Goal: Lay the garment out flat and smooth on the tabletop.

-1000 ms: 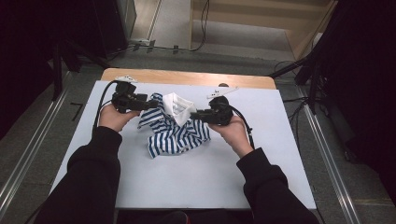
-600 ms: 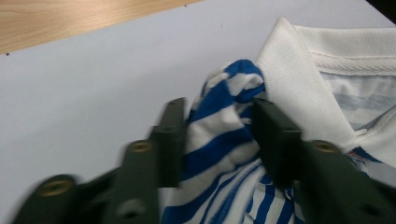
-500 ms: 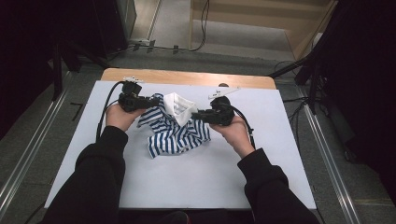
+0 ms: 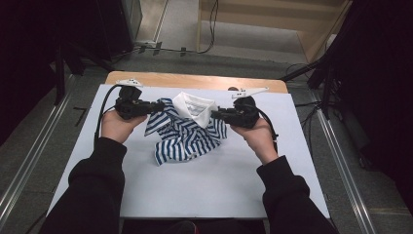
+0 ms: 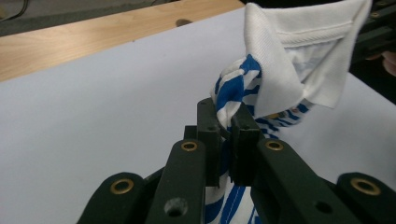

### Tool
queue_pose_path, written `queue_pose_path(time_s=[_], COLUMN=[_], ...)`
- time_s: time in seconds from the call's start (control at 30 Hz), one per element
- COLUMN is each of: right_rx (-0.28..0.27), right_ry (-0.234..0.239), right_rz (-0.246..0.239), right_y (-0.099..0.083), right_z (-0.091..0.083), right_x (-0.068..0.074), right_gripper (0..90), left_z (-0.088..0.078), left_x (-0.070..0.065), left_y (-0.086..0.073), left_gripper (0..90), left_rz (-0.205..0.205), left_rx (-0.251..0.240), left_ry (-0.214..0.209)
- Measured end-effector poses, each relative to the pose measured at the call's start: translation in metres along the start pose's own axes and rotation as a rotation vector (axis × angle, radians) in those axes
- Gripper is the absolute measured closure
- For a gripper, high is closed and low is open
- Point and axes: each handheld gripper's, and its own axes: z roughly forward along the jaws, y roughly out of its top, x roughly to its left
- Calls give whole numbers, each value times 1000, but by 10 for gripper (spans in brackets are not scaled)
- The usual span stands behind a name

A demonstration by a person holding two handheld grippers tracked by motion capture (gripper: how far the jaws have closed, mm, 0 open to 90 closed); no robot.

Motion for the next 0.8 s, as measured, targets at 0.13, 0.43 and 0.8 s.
queue_pose_path(time_s=[0.13,0.43,0.8], right_rx=[-24,-51,-97], right_ry=[-16,-31,-25], right_rz=[-5,-44,-90], right_y=[2,2,0], right_z=[-13,-43,-88], right_x=[3,19,48], right_gripper=[776,775,774], left_z=[-9,-31,-71], left_x=[-13,-41,-88], left_y=[-1,-5,2], left_gripper=[856,856,855], left_rz=[10,46,116], left_rx=[-32,-20,-42], left_ry=[-25,-70,-149])
